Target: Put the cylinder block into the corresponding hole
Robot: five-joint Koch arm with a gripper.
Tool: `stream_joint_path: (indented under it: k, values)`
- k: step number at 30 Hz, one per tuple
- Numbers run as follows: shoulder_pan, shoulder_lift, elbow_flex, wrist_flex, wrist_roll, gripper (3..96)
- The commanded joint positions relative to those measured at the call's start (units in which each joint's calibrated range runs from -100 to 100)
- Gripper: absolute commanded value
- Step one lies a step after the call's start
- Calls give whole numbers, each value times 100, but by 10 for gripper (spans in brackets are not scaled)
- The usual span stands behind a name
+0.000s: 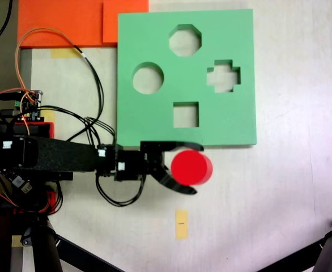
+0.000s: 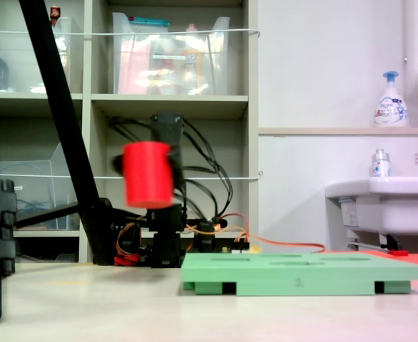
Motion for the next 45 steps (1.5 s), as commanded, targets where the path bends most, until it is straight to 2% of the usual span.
stream_joint_path:
  k: [1, 8, 17, 29, 45]
  values:
    - [537, -379, -11, 121, 29, 384]
    - [1499, 40, -140, 101, 0, 384]
    - [2212, 1772, 218, 188, -15, 384]
    - [2554, 2177, 129, 198, -10, 384]
    - [2530, 1479, -918, 256, -5, 384]
